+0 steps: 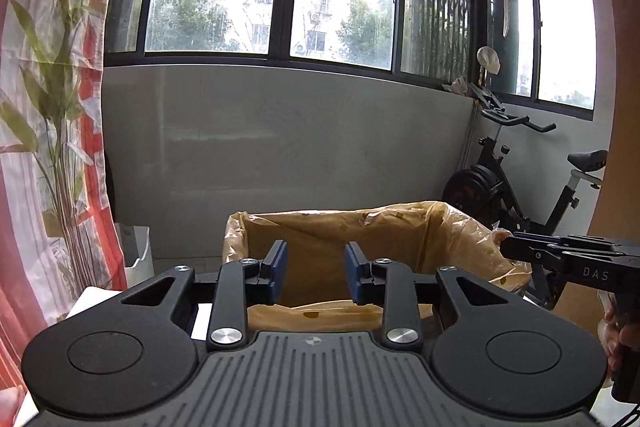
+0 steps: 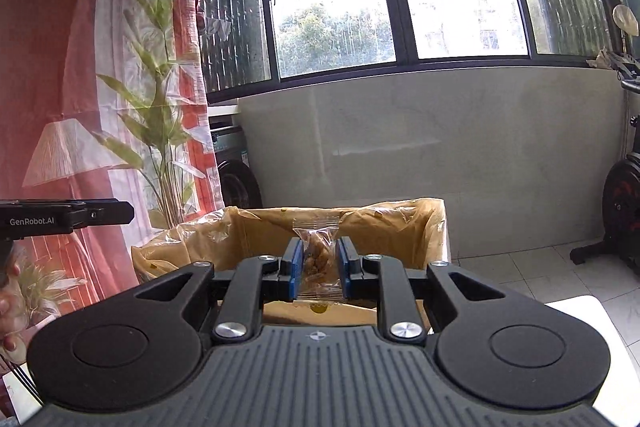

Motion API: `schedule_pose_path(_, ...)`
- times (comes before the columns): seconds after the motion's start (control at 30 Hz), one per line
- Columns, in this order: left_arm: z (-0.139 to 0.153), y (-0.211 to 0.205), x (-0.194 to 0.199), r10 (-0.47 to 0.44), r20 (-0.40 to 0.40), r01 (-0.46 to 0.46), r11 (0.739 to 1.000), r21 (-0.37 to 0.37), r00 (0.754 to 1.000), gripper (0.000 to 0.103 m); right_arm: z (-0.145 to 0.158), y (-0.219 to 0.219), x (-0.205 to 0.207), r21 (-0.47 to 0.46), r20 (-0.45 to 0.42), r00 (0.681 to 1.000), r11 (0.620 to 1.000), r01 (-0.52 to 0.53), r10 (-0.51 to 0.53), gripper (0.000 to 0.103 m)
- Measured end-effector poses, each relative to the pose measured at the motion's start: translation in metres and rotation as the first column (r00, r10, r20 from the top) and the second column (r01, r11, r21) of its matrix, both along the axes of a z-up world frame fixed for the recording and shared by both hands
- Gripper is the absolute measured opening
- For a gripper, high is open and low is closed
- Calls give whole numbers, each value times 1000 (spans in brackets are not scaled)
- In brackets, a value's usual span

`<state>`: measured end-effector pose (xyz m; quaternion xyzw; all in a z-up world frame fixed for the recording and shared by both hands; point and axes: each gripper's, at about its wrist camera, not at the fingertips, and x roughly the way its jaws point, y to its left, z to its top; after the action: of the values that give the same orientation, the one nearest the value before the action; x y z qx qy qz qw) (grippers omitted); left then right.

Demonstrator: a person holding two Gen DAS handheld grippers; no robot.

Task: Organize snacks
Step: 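Carry both held snacks over the lined box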

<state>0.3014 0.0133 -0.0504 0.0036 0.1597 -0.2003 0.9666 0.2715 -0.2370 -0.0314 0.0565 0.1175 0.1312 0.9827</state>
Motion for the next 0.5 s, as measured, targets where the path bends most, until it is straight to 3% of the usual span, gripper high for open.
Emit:
schedule_pose_path(0.03, -4, 5, -1, -17, -26, 17, 1000, -15, 1000, 38, -1, 0, 0, 5, 2, 1000, 1000, -12, 12, 20)
schedule_pose_path(0.1, -18, 15, -6, -37, -84, 36, 999, -19, 996, 66, -5, 0, -2, 1, 12, 999, 999, -33, 33, 20)
schedule_pose_path(0.13, -25, 17, -7, -42, -101, 41, 999, -15, 994, 71, -8, 0, -3, -6, 8, 999, 999, -38, 39, 20)
schedule_pose_path(0.33, -77, 26, 0, -8, -227, 13, 1000, 20, 974, 73, -18, -2, -1, 25, 3, 999, 999, -41, 41, 20)
schedule_pose_path(0.5, -115, 32, 7, 103, -364, -106, 994, 10, 926, 79, -18, -1, -5, 8, 11, 998, 998, -58, 58, 20)
